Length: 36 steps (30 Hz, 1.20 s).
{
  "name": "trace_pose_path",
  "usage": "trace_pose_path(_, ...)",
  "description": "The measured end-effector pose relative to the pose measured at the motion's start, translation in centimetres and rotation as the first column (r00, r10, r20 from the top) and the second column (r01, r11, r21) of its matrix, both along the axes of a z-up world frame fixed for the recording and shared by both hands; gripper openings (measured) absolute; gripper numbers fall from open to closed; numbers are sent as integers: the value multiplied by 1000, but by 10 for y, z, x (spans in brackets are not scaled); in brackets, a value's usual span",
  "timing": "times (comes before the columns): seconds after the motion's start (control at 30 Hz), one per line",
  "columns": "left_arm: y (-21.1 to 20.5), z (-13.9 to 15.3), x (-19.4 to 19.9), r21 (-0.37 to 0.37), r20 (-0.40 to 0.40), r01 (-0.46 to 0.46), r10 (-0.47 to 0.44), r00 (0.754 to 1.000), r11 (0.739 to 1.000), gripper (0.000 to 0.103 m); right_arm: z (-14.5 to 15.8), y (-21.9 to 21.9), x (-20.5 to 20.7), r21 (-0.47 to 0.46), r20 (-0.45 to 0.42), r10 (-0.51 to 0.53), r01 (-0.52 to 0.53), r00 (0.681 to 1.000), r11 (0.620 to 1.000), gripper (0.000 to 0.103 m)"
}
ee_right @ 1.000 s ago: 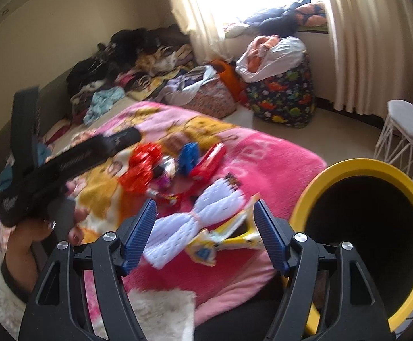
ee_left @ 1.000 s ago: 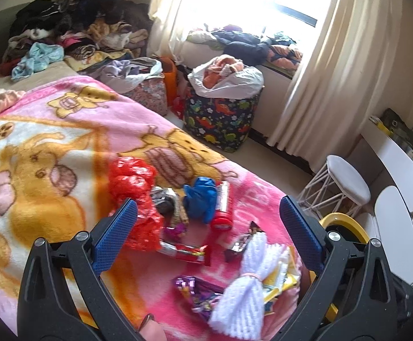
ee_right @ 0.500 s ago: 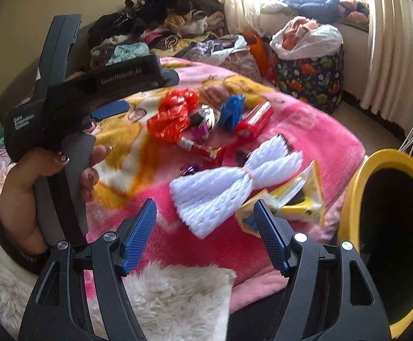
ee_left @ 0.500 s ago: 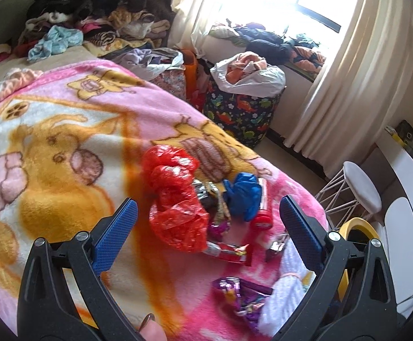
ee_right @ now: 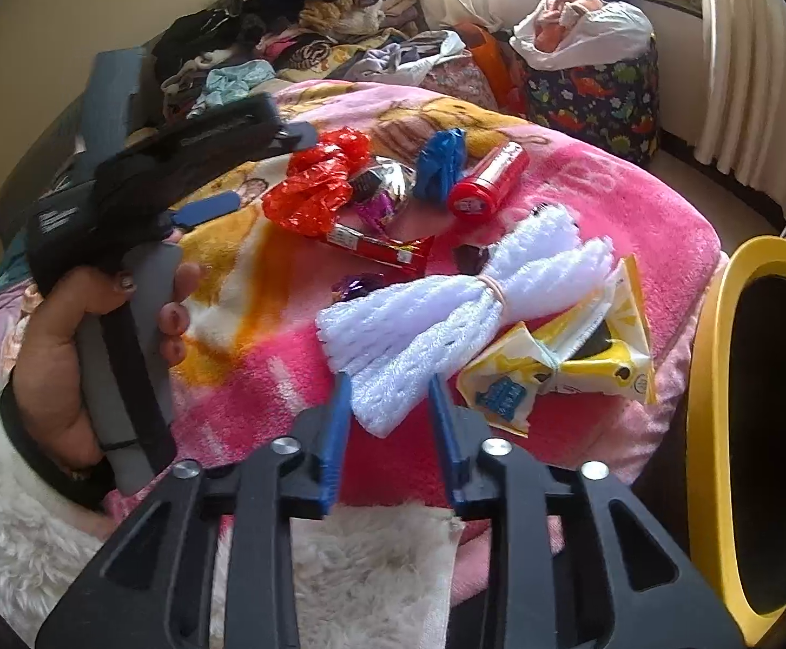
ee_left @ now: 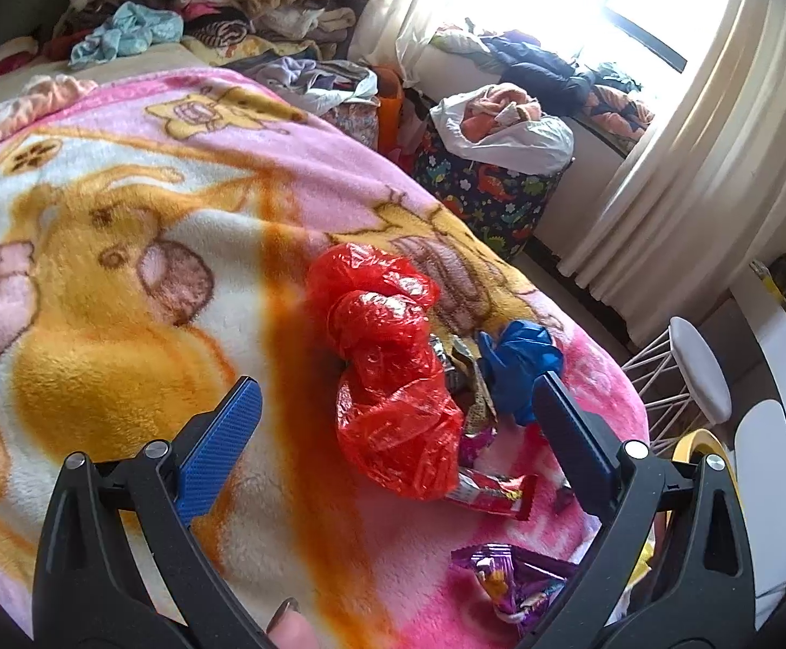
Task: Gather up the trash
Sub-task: 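Release the white printed bag with left tool and grasp the red plastic bag, then grasp the white mesh net with right tool while left tool holds red bag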
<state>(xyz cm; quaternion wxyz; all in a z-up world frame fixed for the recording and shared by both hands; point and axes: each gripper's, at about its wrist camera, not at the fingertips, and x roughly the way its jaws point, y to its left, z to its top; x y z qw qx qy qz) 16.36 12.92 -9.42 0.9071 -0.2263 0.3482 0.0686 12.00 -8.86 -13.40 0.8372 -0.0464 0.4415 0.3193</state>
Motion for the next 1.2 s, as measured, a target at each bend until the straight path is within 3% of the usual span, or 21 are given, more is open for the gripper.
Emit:
trace_pose_path(0.2,7,-13,9,-35,-49,-27,25,998,999,79,11,0,-3,14,51,9,-9,999,1000,18)
trace_pose_path(0.3,10,-20,11,-53,-79,-36,32,996,998,63,18,-3,-3,35,68,7,-9,998,999,18)
trace_pose_path(0.37,12,-23,13,-62,-96,-29,23,995,998,42,22,-5,-4,43,81,8,-12,997,999,17)
trace_pose_path(0.4,11,-23,12,-66,-99,-25,18,995,998,37,24,-5,-5,46,88,8,-12,996,999,17)
trace_pose_path(0.47,10,-20,10,-69,-96,-7,0,995,998,14,28,-6,-6,52,103,10,-16,995,999,17)
trace_pose_path(0.57,7,-8,5,-53,-51,-1,-2,999,999,7,34,-6,-9,58,128,12,-20,992,998,17)
trace_pose_path(0.83,5,46,-15,-31,106,16,-13,994,999,5,47,-10,-14,73,175,22,-35,984,997,17)
trace_pose_path(1.2,-17,87,-28,8,195,69,-70,978,998,4,64,-22,-21,99,225,6,-29,974,995,17)
